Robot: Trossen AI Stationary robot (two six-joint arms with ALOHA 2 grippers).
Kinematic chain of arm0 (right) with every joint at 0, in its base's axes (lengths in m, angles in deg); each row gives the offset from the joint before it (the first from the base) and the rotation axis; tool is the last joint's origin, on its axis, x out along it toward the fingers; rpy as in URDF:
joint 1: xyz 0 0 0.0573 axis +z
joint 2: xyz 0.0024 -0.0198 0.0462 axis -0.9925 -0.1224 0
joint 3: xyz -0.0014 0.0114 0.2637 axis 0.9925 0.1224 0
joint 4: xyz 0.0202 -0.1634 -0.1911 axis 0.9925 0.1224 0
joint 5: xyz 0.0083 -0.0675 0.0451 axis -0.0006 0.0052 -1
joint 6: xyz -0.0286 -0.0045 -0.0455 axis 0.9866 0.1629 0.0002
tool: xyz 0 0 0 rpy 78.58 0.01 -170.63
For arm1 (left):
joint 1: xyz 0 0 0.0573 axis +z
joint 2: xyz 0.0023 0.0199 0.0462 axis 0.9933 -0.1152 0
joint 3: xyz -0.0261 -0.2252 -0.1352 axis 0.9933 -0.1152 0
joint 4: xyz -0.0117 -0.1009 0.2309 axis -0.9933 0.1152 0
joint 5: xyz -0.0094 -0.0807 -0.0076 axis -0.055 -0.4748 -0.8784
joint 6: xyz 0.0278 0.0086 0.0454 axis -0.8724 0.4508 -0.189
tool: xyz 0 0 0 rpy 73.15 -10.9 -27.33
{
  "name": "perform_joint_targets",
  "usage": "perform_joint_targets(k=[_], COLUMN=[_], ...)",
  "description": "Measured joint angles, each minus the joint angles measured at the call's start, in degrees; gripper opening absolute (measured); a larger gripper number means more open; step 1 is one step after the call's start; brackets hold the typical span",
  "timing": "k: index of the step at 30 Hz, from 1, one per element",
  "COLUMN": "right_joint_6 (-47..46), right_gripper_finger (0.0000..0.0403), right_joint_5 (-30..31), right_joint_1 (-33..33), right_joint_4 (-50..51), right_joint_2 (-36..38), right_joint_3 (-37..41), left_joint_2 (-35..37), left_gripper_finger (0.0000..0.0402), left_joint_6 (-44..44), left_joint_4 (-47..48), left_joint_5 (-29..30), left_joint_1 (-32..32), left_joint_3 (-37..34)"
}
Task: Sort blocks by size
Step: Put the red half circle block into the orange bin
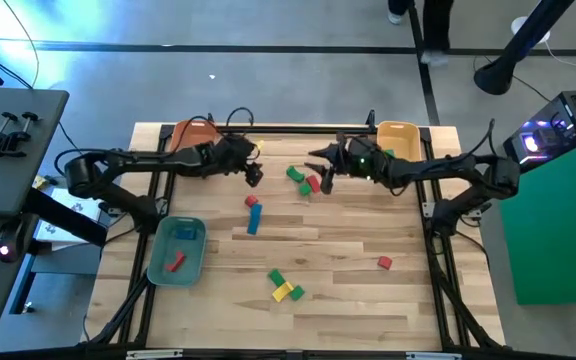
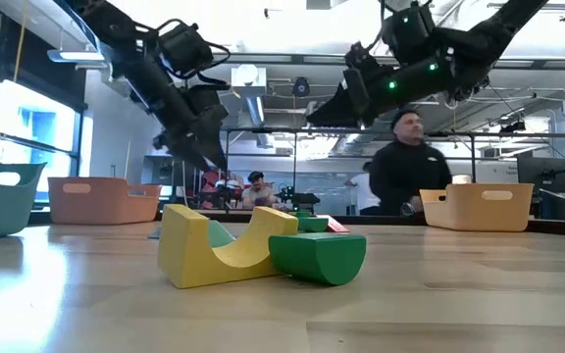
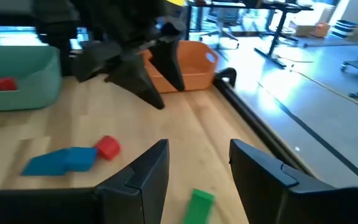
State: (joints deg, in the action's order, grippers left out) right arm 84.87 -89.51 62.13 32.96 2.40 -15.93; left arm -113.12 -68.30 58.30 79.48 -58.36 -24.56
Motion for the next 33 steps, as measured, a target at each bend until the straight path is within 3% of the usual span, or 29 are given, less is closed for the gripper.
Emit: perform_joint_targets(k=[5, 9, 15, 18, 22, 25, 33], right_joint_6=[0.3, 1.9, 3.7, 0.2, -2.0, -3.3, -7.5], right_gripper_finger=[0.0165, 0.0165, 0.0165, 0.0165, 0.0165, 0.0165, 0.0165], right_joint_5=[-1.0, -7.7, -10.6, -10.2, -7.1, -5.4, -7.0], right_joint_1=[-3.7, -5.7, -7.3, -7.8, -7.8, -7.3, -2.6], right_joint_4=[0.8, 3.4, 2.5, 2.4, 2.9, 2.9, 4.2], right_joint_2=[0.0, -0.5, -3.9, -5.1, -6.4, -7.7, -7.4], right_joint_3=[0.0, 0.0, 0.0, 0.0, 0.0, 0.0, 0.0], left_joint_2=[-2.2, -3.1, -3.2, -3.4, -3.4, -2.8, 3.1], left_gripper_finger=[0.0257, 0.0257, 0.0257, 0.0257, 0.0257, 0.0256, 0.0230], left_joint_6=[-9.9, -19.0, -21.2, -21.9, -24.1, -20.3, -6.4], left_joint_4=[-7.5, -9.9, 0.0, 2.0, 0.5, 4.7, 23.2], left_joint_5=[-0.7, -5.2, -13.5, -14.1, -12.7, -9.9, 6.6], left_joint_1=[1.8, 2.5, 4.1, 5.3, 6.0, 4.2, -11.5], left_joint_3=[0.0, 0.0, 2.7, 4.6, 5.1, 5.1, 4.9])
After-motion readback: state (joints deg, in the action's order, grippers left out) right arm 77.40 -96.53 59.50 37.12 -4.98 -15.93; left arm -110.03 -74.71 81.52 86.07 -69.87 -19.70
